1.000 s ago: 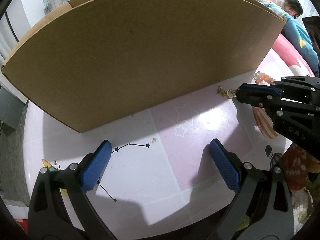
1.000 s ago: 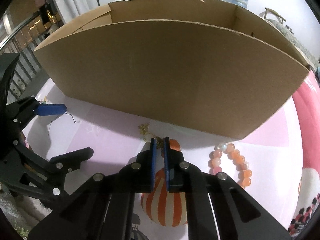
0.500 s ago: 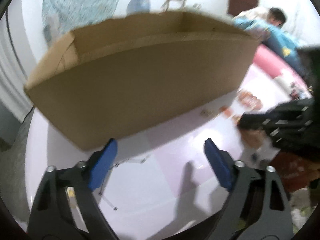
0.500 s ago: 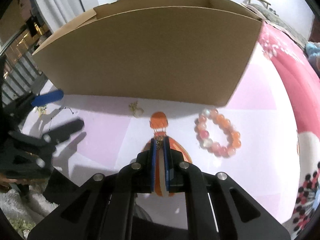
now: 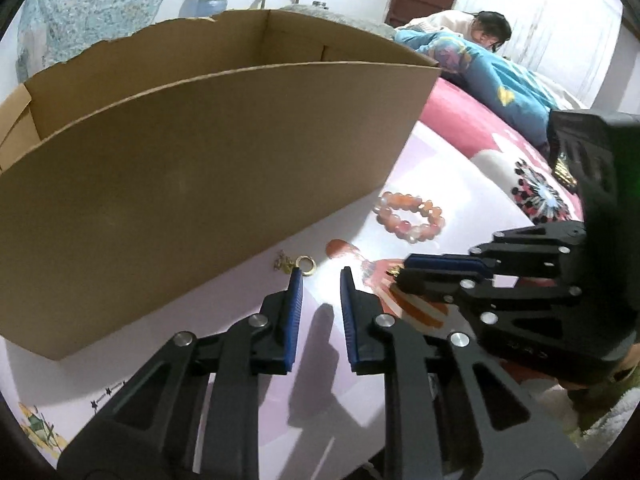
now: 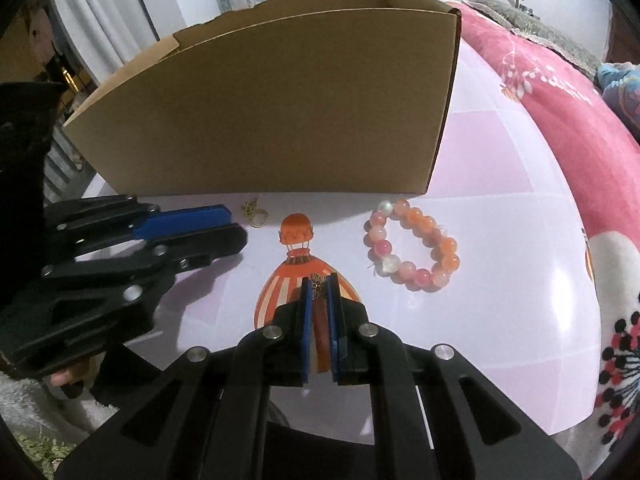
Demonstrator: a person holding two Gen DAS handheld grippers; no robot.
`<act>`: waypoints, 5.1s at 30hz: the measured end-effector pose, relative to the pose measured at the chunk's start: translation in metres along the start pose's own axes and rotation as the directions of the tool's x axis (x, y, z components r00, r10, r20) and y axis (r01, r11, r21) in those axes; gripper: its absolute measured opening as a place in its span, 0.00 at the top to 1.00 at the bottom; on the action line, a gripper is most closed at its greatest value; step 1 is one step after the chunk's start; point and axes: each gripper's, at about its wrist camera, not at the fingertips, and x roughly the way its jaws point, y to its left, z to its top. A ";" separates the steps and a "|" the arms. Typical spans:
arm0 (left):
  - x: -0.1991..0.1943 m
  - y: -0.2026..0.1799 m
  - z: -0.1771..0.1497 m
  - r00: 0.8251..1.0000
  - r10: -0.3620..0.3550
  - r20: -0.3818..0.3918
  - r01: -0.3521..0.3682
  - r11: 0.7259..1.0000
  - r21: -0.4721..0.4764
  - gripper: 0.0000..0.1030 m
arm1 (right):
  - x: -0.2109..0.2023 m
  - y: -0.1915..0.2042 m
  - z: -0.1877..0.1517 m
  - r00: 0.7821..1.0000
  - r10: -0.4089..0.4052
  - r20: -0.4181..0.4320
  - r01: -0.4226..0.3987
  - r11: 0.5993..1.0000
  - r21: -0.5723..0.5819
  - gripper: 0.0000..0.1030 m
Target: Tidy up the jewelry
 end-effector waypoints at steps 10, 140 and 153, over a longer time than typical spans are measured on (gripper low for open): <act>0.015 0.004 0.006 0.999 0.013 -0.033 -0.012 1.000 0.010 0.83 | -0.002 -0.013 -0.003 0.999 0.037 0.009 -0.037 0.999 0.016 0.93; -0.055 0.016 -0.014 0.980 0.186 -0.072 -0.189 0.982 -0.027 0.22 | -0.028 -0.005 0.002 0.999 -0.039 0.002 0.038 0.998 0.046 0.40; -0.022 0.029 -0.022 0.938 0.291 -0.188 -0.305 0.951 -0.047 0.21 | -0.022 -0.004 -0.012 0.993 -0.110 -0.031 0.111 0.993 0.032 0.29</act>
